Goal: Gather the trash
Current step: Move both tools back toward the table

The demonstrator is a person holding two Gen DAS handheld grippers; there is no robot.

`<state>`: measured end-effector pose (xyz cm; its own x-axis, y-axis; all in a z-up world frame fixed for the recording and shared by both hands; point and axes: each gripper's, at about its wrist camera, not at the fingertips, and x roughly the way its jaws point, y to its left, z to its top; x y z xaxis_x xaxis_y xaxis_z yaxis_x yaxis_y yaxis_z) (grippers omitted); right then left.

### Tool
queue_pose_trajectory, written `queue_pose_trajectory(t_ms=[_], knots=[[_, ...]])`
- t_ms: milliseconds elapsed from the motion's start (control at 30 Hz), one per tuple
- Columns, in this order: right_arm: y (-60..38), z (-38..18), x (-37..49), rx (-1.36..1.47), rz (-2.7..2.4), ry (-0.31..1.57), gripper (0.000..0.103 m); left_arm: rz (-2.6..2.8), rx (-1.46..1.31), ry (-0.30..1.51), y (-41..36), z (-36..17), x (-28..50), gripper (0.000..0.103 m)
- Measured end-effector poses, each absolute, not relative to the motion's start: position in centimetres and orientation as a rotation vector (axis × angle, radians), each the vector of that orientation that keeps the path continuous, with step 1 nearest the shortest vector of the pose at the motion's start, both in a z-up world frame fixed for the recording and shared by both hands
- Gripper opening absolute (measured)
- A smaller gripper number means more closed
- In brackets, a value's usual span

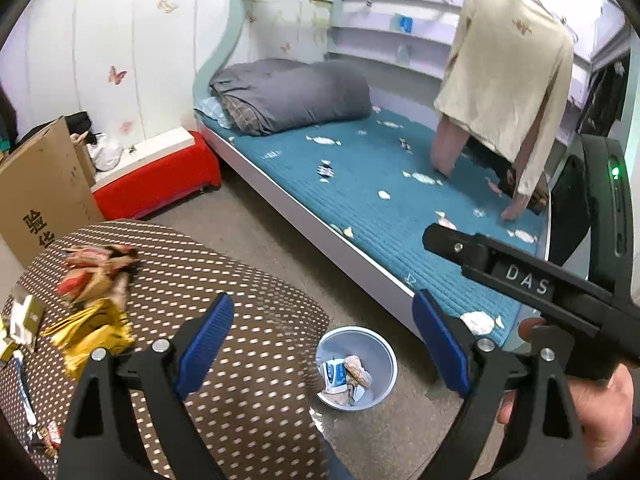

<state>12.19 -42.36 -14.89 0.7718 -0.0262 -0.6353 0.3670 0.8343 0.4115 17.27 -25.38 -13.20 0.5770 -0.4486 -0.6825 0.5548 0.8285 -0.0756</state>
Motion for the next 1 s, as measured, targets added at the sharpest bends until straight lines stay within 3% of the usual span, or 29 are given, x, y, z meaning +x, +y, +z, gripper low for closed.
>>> queue_pose_trajectory(t_ms=[533, 1000], knots=[[-29.7, -10.4, 15.0, 0.387, 0.021, 0.641, 0.097, -0.390, -0.001, 0.654, -10.4, -9.7, 16.4, 0.089], [-19.0, -14.0, 19.3, 0.229, 0.208, 0.781, 0.097, -0.188, -0.105, 0.704, 1.9, -13.2, 16.5, 0.089]])
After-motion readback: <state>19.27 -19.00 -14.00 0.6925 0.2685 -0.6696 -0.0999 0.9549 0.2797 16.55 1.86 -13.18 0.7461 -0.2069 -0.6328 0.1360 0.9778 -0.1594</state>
